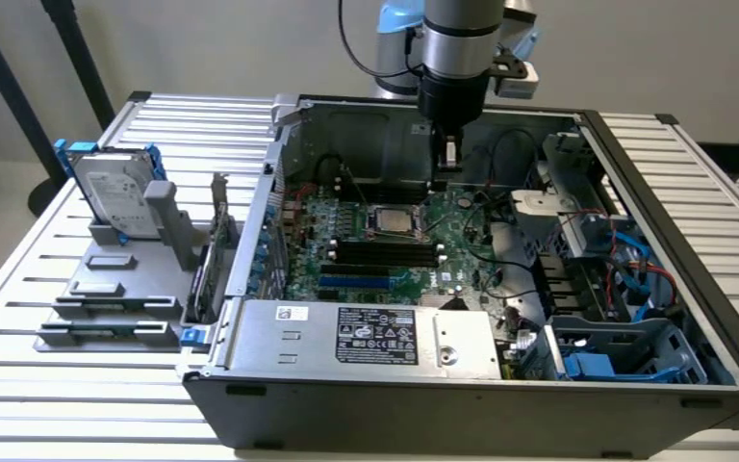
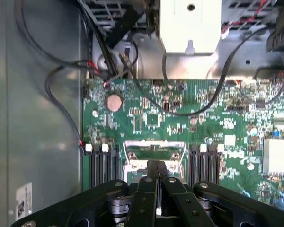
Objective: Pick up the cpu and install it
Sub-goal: 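Close the cpu cover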
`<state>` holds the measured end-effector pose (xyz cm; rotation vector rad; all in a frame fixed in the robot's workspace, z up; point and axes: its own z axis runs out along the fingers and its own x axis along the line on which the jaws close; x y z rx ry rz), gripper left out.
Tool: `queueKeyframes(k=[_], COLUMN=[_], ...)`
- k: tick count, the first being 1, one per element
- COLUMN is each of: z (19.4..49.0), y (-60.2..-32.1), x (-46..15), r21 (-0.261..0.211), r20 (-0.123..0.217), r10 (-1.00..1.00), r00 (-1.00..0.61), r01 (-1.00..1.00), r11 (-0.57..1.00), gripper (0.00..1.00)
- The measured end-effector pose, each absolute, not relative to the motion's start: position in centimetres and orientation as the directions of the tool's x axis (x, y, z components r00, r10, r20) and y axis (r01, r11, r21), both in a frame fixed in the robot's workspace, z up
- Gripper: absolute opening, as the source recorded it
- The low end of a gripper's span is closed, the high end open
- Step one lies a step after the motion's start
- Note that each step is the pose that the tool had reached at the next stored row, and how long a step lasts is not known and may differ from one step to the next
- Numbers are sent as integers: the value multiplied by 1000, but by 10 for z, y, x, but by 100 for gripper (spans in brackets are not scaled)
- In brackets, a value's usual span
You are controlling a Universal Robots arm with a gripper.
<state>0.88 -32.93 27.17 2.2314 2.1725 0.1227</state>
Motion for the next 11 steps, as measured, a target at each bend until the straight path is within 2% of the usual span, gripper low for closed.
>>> queueKeyframes(k=[11], z=[278], y=[-331], x=[37], r21=[72], r20=[50], r10=[998], r00=[25], r01=[997], r11=[-29], gripper=[11])
